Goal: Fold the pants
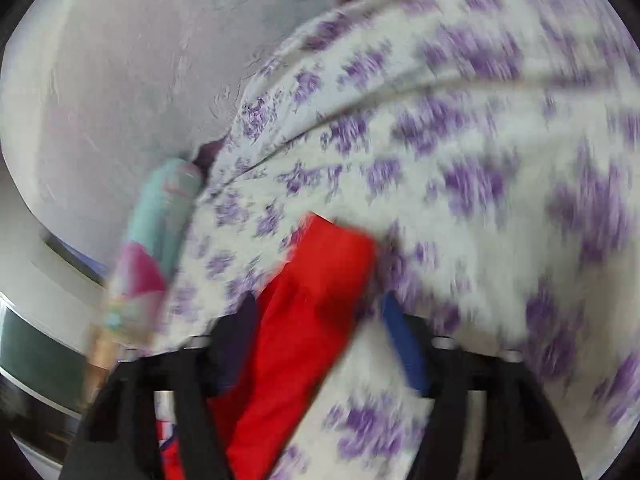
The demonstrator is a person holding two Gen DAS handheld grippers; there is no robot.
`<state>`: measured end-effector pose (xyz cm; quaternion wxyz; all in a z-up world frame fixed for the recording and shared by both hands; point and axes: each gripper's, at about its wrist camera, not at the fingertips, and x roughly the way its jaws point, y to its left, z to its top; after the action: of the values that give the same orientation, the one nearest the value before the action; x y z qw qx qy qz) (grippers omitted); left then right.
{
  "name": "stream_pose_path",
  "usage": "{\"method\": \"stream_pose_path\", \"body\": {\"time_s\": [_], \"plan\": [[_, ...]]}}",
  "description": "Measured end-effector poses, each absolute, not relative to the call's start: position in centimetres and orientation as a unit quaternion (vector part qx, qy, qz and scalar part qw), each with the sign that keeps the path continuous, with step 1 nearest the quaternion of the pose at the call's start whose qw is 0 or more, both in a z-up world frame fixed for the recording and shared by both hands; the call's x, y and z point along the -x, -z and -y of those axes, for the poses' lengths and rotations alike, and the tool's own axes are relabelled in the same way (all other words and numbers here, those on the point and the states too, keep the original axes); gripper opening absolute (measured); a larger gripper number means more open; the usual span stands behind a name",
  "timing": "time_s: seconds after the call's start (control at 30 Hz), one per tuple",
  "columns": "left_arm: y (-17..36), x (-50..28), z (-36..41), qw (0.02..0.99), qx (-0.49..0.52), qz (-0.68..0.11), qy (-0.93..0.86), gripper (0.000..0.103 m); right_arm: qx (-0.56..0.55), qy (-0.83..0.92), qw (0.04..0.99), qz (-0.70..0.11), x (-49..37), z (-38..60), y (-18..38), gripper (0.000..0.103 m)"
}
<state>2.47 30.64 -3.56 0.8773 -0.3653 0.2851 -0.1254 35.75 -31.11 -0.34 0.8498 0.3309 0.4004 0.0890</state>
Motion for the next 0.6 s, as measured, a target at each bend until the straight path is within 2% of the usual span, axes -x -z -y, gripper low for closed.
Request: {"method": "stream_pose_path", "body": {"time_s": [0.13,0.33,0.4,0.43,0.47,0.53,0.6], "plan": [[3.6,-2.5,-30.7,0.876,0.368,-0.282,0.130,0.092,-0.316,-0.087,0.842,-0.429,-34.0,31.7,2.4,0.071],[3.5,-2.5,-30.7,0.876,0.370,-0.279,0.132,0.093,-0.324,-0.110,0.842,-0.418,-36.4,29.2,2.9,0.070],[3.5,-2.5,-30.7,0.876,0.369,-0.280,0.131,0.093,-0.306,-0.095,0.851,-0.416,-37.4,28.3,3.4,0.056],[3.5,-2.5,-30.7,0.877,0.369,-0.281,0.130,0.093,-0.299,-0.081,0.858,-0.410,-37.4,28.2,3.4,0.031],[3.5,-2.5,-30.6,0.877,0.367,-0.282,0.130,0.093,-0.310,-0.073,0.857,-0.405,-37.2,28.4,3.6,0.018],[3.5,-2.5,-30.6,0.877,0.367,-0.282,0.130,0.093,-0.339,-0.084,0.855,-0.383,-35.3,29.1,3.0,0.013],[3.5,-2.5,-30.6,0.877,0.369,-0.279,0.131,0.093,-0.318,-0.079,0.873,-0.362,-31.7,30.1,1.1,0.013]]}}
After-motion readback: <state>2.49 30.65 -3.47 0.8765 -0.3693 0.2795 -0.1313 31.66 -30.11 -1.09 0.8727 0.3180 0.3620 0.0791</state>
